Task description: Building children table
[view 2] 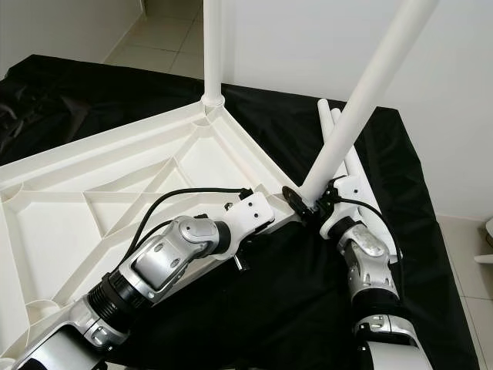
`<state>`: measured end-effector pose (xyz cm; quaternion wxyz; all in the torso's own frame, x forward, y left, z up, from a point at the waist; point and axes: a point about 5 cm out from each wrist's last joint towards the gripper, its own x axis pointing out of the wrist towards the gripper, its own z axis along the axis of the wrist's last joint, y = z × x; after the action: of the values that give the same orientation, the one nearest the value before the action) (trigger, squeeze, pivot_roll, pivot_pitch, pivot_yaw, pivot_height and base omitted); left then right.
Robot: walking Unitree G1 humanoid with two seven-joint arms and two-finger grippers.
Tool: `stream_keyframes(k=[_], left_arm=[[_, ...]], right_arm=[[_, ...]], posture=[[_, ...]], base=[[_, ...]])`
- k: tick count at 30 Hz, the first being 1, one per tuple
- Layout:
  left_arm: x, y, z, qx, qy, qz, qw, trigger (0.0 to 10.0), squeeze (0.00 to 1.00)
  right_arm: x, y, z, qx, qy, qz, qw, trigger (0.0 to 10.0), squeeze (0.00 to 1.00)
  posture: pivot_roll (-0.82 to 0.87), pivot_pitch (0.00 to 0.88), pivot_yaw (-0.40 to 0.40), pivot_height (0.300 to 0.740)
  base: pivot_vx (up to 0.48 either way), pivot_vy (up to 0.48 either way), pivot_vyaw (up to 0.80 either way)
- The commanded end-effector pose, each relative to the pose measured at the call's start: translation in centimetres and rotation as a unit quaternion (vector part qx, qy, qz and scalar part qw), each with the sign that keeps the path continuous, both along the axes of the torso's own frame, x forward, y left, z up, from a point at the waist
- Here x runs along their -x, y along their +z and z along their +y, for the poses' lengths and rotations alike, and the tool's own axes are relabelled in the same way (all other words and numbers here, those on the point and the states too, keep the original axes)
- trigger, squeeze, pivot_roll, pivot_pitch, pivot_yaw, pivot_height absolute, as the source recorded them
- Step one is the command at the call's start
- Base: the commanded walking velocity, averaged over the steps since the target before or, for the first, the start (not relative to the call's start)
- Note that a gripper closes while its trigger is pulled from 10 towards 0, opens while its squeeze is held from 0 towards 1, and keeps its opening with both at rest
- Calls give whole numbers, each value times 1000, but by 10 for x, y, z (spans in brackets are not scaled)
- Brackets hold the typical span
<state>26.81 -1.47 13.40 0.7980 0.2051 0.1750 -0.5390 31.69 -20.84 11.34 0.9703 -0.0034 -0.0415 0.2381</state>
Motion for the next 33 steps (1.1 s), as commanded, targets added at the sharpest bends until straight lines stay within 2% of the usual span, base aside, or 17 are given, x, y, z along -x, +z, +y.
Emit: stream_keyframes(k=[1,3,10,12,14,16,17,19,20,21,25,33], left_arm=[[15,-30,0,-36,-30,75,996,10000,0],[15,-30,0,-36,-27,76,996,10000,0],[15,-30,0,-35,-27,76,996,10000,0],[15,-30,1,-35,-27,76,996,10000,0],[15,-30,1,-35,-27,76,996,10000,0],[15,-30,1,-35,-28,77,996,10000,0],[15,-30,1,-35,-28,77,996,10000,0],[16,-30,0,-36,-29,78,996,10000,0],[16,-30,0,-36,-29,78,996,10000,0],[16,-30,0,-36,-30,78,996,10000,0],[16,-31,0,-35,-29,79,996,10000,0],[16,-31,0,-36,-29,80,996,10000,0]], right_arm=[[3,-10,8,-18,-4,24,1000,10000,0],[5,-6,20,-29,-23,15,999,10000,0],[6,-3,29,-29,-62,12,998,10000,0],[9,-1,36,-44,-119,15,992,10000,0],[9,-1,36,-44,-119,15,992,10000,0],[13,0,43,-52,-183,22,981,10000,0],[13,0,43,-52,-183,22,981,10000,0],[15,0,52,-62,-253,29,965,10000,0],[15,0,52,-62,-253,29,965,10000,0],[15,0,55,-62,-277,30,958,10000,0],[14,0,65,-53,-280,34,958,10000,0],[15,-2,66,-49,-294,58,953,10000,0]], posture=[[4,83,-49,740],[4,83,-49,740],[3,87,-53,740],[3,91,-51,740],[3,91,-51,740],[1,96,-50,740],[1,96,-50,740],[2,97,-51,740],[2,97,-51,740],[2,97,-51,740],[4,96,-51,740],[3,96,-51,740]], base=[[0,0,0],[0,0,0],[0,0,0],[0,0,0],[0,0,0],[0,0,0],[0,0,0],[0,0,0],[0,0,0],[0,0,0],[0,0,0],[0,0,0]])
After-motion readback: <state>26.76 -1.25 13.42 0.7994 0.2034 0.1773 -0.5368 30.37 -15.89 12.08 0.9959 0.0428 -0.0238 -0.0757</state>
